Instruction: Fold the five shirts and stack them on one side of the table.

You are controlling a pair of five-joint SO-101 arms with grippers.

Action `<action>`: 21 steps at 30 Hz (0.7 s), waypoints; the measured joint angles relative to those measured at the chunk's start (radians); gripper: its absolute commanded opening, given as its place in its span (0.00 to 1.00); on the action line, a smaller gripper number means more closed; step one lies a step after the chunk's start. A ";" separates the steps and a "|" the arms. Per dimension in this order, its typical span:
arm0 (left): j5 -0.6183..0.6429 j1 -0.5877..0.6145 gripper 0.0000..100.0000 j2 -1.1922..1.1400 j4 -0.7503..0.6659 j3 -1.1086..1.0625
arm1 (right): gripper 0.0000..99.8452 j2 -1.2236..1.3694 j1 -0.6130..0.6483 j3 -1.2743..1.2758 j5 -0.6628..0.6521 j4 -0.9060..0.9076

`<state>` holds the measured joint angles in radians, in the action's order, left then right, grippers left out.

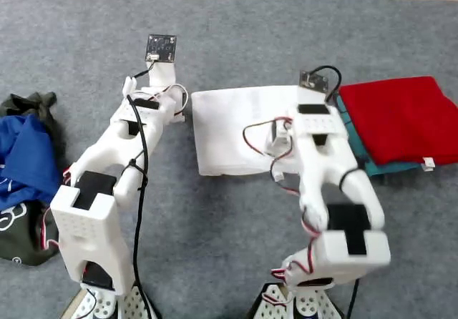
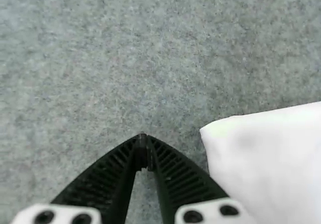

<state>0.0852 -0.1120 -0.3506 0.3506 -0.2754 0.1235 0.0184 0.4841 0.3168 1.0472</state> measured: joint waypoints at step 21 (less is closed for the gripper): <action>0.000 0.006 0.03 0.000 0.000 0.000 | 0.01 0.186 -0.026 -0.236 -0.032 0.166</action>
<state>0.0852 -0.1059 -0.3506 0.3506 -0.2754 0.3092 -0.0077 0.2478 0.2846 1.2129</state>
